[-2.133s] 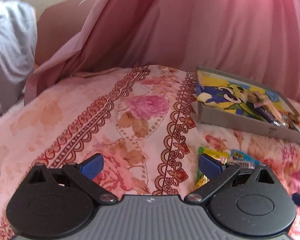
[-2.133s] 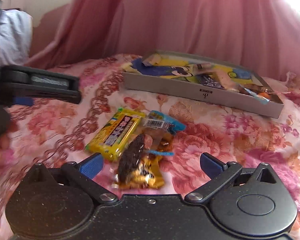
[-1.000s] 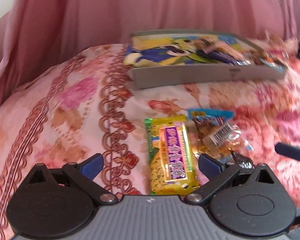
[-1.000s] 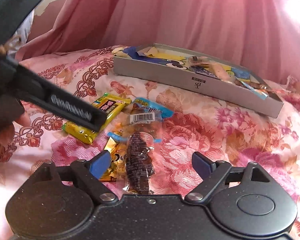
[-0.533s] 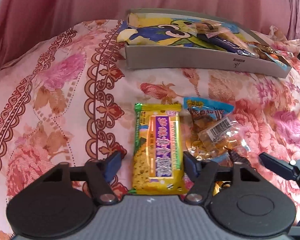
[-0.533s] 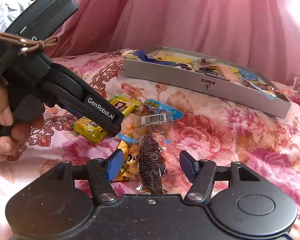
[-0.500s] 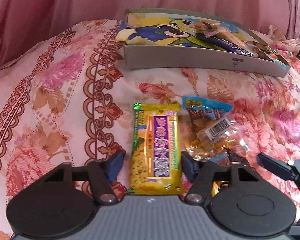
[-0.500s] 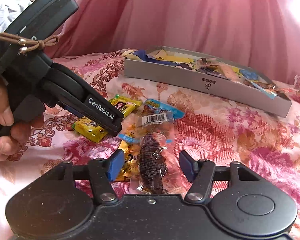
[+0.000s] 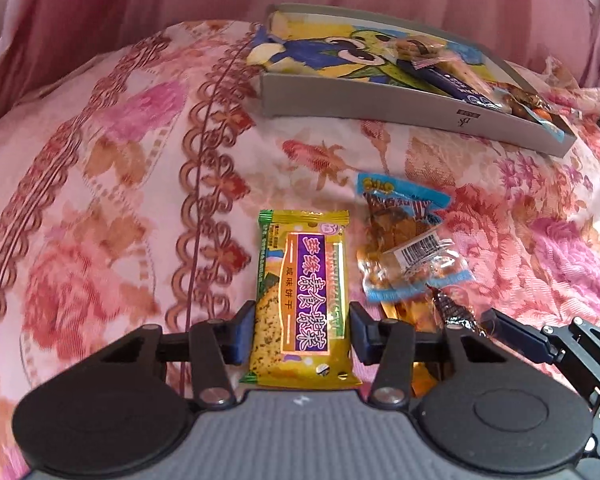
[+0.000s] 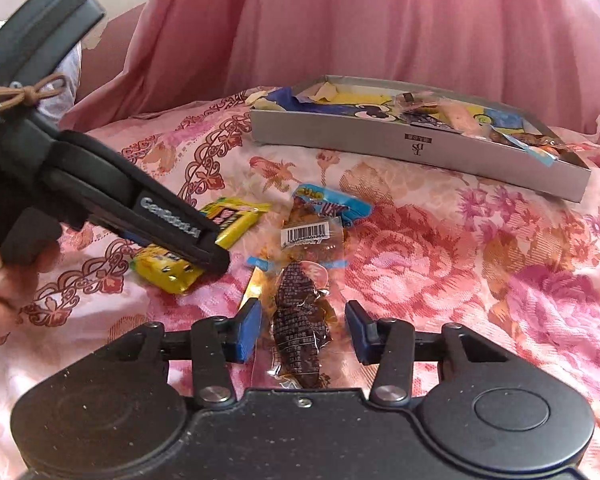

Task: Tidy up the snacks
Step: 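Grasp the yellow-purple snack bar with left tool while right tool grasps the dark dried-snack pack, then carry the snack bar and dried-snack pack over the grey tray with both tools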

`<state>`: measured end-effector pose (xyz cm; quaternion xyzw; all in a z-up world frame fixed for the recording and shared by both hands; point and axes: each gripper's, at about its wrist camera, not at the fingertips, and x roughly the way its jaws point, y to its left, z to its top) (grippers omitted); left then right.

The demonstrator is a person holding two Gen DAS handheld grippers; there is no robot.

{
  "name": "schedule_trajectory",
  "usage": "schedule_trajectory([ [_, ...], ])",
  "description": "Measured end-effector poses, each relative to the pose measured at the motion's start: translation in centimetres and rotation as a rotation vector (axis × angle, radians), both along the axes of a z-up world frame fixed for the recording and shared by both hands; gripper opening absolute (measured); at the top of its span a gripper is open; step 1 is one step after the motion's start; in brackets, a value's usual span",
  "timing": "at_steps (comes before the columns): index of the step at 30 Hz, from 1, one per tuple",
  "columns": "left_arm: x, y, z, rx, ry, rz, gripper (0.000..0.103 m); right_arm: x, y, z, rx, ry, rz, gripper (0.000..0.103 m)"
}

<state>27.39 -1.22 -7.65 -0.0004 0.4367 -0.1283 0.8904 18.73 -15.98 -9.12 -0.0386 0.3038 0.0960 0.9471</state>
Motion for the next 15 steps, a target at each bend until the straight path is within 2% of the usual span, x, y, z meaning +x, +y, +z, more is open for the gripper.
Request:
schedule_trajectory([
  [8,-2.6,-0.6,0.2,0.019,0.003,-0.042,0.052,-2.9,-0.2,0.1,-0.039,0.027,0.032,0.048],
  [15,-4.8,-1.6,0.6,0.031,0.003,-0.064,0.052,-5.5,-0.2,0.5,-0.160,-0.003,0.044,0.047],
])
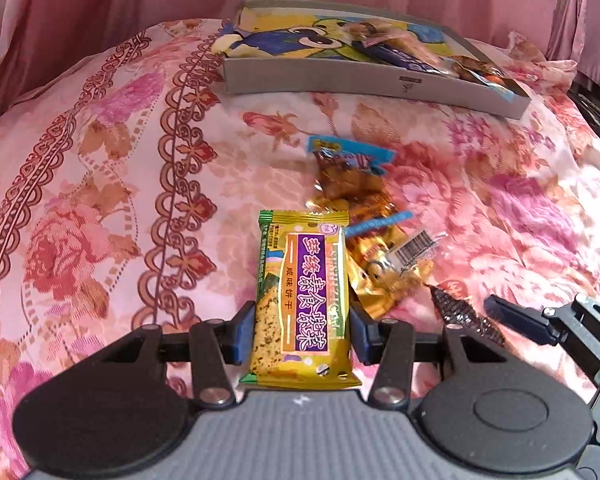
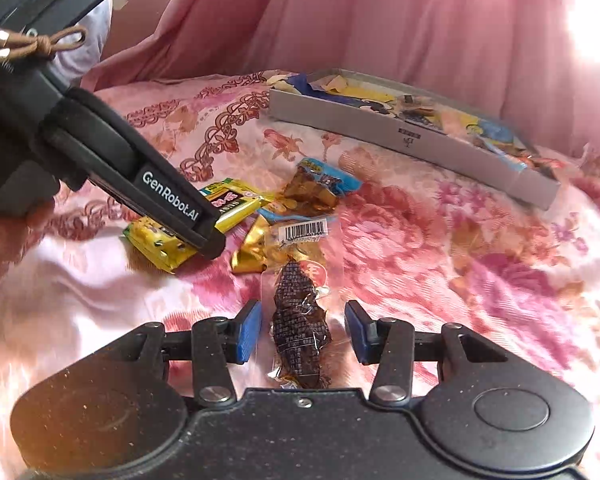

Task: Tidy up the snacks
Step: 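Carry the snack bar and dried-snack pack over the grey tray with both tools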

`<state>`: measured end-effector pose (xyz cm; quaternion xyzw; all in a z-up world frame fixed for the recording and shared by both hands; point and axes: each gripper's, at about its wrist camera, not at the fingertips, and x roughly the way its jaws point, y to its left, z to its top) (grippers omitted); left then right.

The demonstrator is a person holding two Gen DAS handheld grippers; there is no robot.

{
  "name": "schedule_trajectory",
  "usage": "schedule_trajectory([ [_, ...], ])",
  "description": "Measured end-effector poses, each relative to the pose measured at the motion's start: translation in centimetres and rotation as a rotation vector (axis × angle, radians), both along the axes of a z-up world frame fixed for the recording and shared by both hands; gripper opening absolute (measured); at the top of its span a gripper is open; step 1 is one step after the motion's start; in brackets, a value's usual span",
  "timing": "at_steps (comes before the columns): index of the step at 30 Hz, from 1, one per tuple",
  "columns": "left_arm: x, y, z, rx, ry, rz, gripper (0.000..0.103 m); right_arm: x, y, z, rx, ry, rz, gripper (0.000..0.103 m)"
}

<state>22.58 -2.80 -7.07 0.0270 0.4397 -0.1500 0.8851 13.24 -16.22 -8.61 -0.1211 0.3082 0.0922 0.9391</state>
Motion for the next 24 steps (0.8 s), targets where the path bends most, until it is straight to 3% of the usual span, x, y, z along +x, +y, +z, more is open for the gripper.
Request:
schedule_trajectory([
  [12,-2.7,-2.1,2.1,-0.011,-0.039,-0.021,0.052,-2.8,-0.9,0.7,-0.228,-0.106,-0.012,0.047],
  [24,-3.1,-2.4,4.9,-0.072,-0.094,0.027,0.052,-4.2,-2.3,2.8,-0.301,-0.240,-0.057,0.047],
])
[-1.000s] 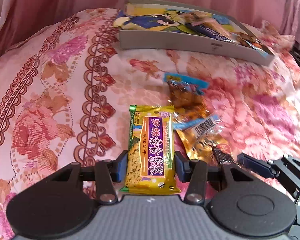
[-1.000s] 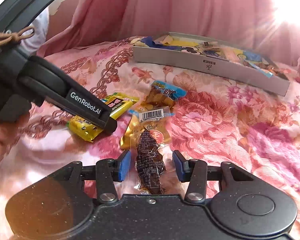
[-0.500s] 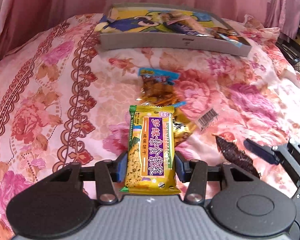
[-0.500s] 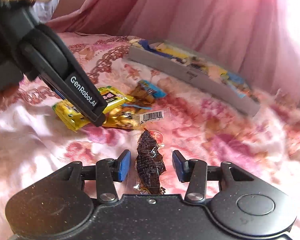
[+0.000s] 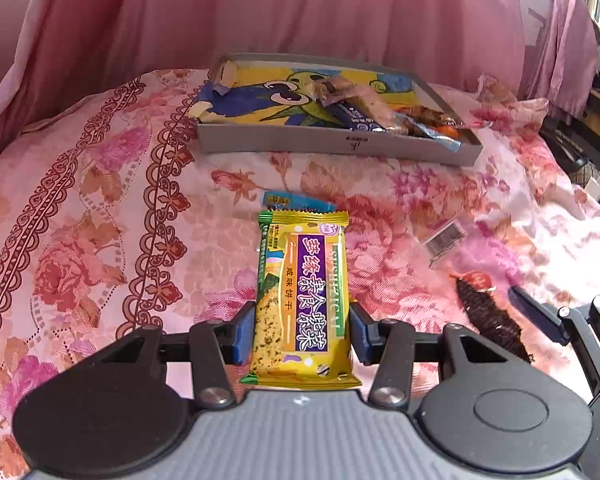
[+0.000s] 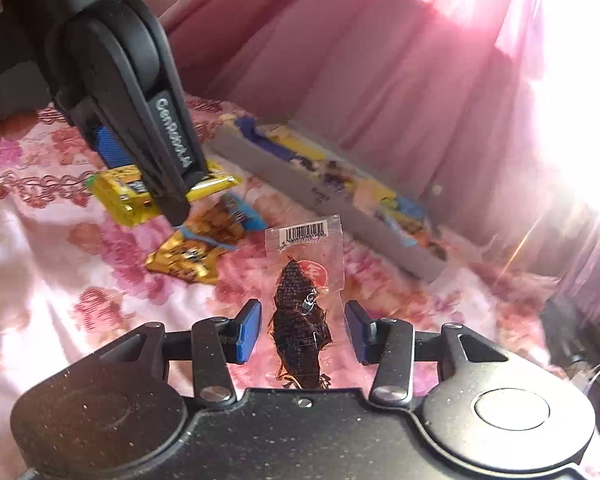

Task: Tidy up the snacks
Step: 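Carry the snack bar and dried-snack pack over the grey tray with both tools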

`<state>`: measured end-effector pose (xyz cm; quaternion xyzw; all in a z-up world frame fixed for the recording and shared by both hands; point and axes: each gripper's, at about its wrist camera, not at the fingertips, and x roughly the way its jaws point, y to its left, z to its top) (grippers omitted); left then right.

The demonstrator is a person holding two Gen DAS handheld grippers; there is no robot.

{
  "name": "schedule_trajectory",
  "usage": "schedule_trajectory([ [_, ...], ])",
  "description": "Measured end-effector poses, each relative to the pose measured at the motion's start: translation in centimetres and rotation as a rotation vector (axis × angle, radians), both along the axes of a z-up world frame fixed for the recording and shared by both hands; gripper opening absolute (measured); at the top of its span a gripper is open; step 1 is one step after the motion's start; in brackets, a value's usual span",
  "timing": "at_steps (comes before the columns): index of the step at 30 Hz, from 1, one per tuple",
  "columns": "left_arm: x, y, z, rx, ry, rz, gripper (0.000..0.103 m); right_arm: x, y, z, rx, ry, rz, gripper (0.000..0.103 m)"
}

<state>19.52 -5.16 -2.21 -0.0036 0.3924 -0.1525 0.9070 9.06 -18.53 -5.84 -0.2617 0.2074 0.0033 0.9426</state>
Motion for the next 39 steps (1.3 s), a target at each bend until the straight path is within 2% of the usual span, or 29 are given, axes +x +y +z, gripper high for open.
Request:
schedule_trajectory([
  [9,0.3,-0.4,0.7,0.008,-0.024,0.037,0.052,1.5,-1.6,1.7,-0.007,-0.095,-0.002,0.047],
  [18,3.4,-1.4,2.7,0.003,-0.105,0.113,0.052,5.7,-3.3,3.9,-0.086,-0.222,0.149,0.047],
  [29,10.9,-5.8,5.5,-0.037,-0.215,0.172,0.052,12.7,-6.7,5.4,0.108,-0.319,0.107,0.048],
  [36,16.2,-8.6,4.6,-0.041,-0.209,0.209,0.052,17.2,-10.5,5.5,0.255,-0.342,0.036,0.048],
  [39,18.1,-9.3,3.8,-0.049,-0.178,0.233,0.052,18.8,-12.3,5.6,0.360,-0.359,0.007,0.048],
])
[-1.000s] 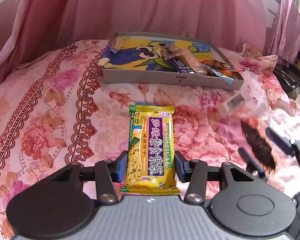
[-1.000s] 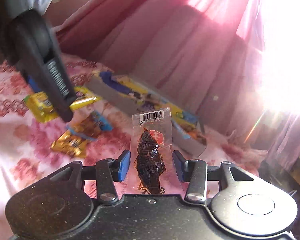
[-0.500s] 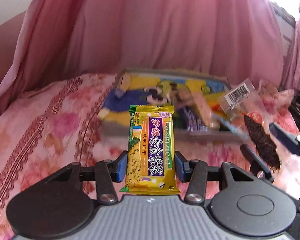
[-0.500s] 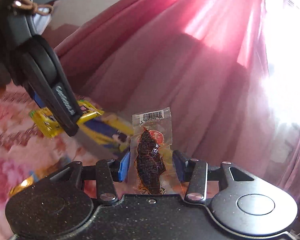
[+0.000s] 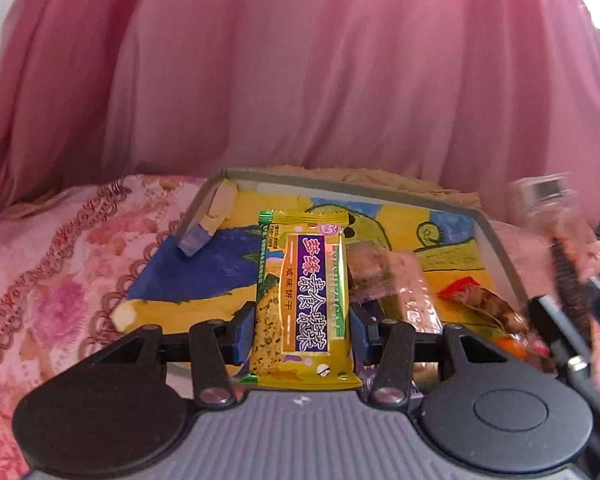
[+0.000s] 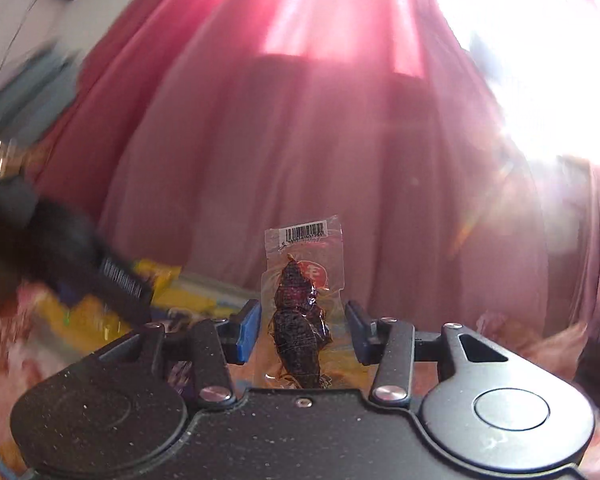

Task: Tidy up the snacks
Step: 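Carry the snack bar and dried-snack pack over the grey tray with both tools, then lower the snack bar and dried-snack pack into the tray and open both tools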

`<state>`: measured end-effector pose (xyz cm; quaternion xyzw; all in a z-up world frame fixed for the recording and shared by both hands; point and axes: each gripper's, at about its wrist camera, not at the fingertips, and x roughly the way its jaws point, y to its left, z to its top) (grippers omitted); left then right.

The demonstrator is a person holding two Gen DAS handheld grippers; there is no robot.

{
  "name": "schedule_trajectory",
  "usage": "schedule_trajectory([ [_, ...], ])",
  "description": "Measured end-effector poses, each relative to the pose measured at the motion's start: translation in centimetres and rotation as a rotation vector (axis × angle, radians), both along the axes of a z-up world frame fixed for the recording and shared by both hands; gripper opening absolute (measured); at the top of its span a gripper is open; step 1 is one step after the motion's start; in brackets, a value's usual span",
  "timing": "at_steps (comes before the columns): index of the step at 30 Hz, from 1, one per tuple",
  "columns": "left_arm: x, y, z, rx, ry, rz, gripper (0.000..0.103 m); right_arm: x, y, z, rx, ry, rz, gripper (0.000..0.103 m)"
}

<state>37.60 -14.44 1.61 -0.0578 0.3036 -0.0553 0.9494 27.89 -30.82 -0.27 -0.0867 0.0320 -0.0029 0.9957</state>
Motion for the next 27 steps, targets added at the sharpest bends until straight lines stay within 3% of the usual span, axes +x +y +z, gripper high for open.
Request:
schedule_trajectory([
  [9,3.2,-0.5,-2.9,0.044,0.066,0.045,0.052,3.4,-3.3,-2.4,0.144,0.062,-0.010,0.048],
  [27,3.9,-1.1,-4.2,0.078,0.084,0.046,0.052,5.5,-3.1,-4.3,0.167,0.125,0.011,0.048],
])
